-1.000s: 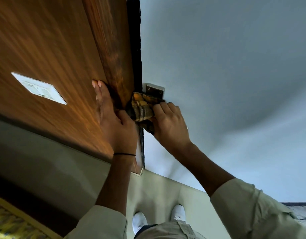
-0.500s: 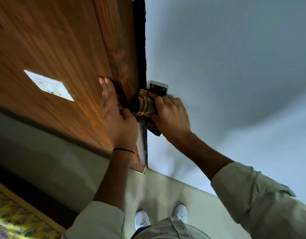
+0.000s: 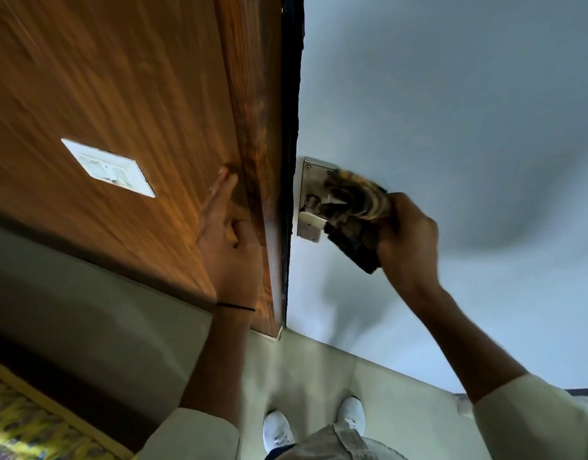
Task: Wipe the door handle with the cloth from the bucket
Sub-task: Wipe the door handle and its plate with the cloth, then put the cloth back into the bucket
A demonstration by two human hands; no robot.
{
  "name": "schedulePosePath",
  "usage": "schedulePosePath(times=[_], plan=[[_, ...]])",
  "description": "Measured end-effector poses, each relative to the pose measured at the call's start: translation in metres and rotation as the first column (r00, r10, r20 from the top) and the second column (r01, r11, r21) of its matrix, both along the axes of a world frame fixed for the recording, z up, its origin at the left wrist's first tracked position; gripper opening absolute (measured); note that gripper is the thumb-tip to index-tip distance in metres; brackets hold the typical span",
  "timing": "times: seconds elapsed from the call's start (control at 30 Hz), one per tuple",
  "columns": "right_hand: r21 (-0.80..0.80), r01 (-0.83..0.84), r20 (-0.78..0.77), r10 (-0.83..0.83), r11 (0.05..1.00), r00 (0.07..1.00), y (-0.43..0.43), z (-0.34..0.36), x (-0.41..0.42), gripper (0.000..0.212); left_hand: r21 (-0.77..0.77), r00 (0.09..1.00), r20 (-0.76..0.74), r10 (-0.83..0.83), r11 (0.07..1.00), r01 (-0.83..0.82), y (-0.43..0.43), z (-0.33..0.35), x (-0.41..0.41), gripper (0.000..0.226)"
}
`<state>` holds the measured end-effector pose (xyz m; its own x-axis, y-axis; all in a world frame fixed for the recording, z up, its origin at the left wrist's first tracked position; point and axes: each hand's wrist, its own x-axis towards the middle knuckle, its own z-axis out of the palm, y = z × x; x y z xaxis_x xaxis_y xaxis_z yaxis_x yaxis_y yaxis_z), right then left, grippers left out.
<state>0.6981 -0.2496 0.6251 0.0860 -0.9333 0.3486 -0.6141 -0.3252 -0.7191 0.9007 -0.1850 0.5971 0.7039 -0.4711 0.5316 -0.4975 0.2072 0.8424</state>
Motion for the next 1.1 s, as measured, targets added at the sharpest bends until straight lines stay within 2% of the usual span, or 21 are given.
schedulePosePath(times=[0.1,0.2,0.27,0.33,0.43,0.53,0.57,0.7,0.77,0.87,0.93,0.97,1.1], plan=[[0.086,-0.026,0.204,0.008,0.996,0.979,0.01,0.001,-0.023,0.01,-0.02,0.992,-0.113,0.051,0.998,-0.053,0.007,-0.005,-0.015,0.045],[0.178,-0.127,0.503,0.021,0.976,0.864,0.029,-0.003,-0.042,0.017,0.059,0.978,-0.209,-0.011,0.998,0.024,0.014,-0.014,-0.041,0.036],[0.231,-0.231,0.709,-0.001,0.945,0.705,0.044,-0.01,-0.052,0.029,0.101,0.958,-0.26,-0.12,0.983,0.15,0.017,-0.025,-0.057,0.036],[0.271,-0.326,0.84,-0.057,0.906,0.54,0.056,-0.016,-0.061,0.04,0.159,0.931,-0.278,-0.238,0.944,0.289,0.022,-0.036,-0.071,0.037],[0.313,-0.422,0.922,-0.165,0.851,0.351,0.071,-0.024,-0.073,0.045,0.294,0.879,-0.305,-0.367,0.841,0.453,0.03,-0.046,-0.086,0.034],[0.346,-0.459,0.936,-0.337,0.818,0.106,0.085,-0.029,-0.088,0.036,0.372,0.841,-0.317,-0.438,0.758,0.535,0.035,-0.046,-0.098,0.031],[0.342,-0.46,0.933,-0.356,0.819,0.059,0.088,-0.03,-0.094,0.034,0.386,0.83,-0.318,-0.458,0.737,0.555,0.036,-0.044,-0.103,0.031],[0.326,-0.426,0.933,-0.36,0.844,0.001,0.103,-0.027,-0.119,0.059,0.416,0.793,-0.279,-0.542,0.676,0.609,0.04,-0.032,-0.133,0.031],[0.334,-0.421,0.921,-0.387,0.843,-0.043,0.111,-0.035,-0.14,0.061,0.425,0.767,-0.262,-0.586,0.644,0.636,0.043,-0.029,-0.154,0.033],[0.372,-0.429,0.904,-0.427,0.823,-0.034,0.135,-0.044,-0.182,0.051,0.45,0.727,-0.244,-0.641,0.59,0.671,0.054,-0.026,-0.193,0.033],[0.372,-0.344,0.917,-0.4,0.862,-0.011,0.157,-0.048,-0.219,0.027,0.475,0.697,-0.234,-0.678,0.546,0.69,0.063,-0.027,-0.227,0.031],[0.377,-0.311,0.92,-0.391,0.872,0.02,0.17,-0.05,-0.238,0.021,0.489,0.681,-0.231,-0.695,0.523,0.699,0.069,-0.027,-0.246,0.029],[0.457,-0.232,0.889,-0.45,0.859,0.085,0.22,-0.062,-0.306,0.024,0.52,0.602,-0.231,-0.764,0.426,0.74,0.101,-0.032,-0.329,0.028]])
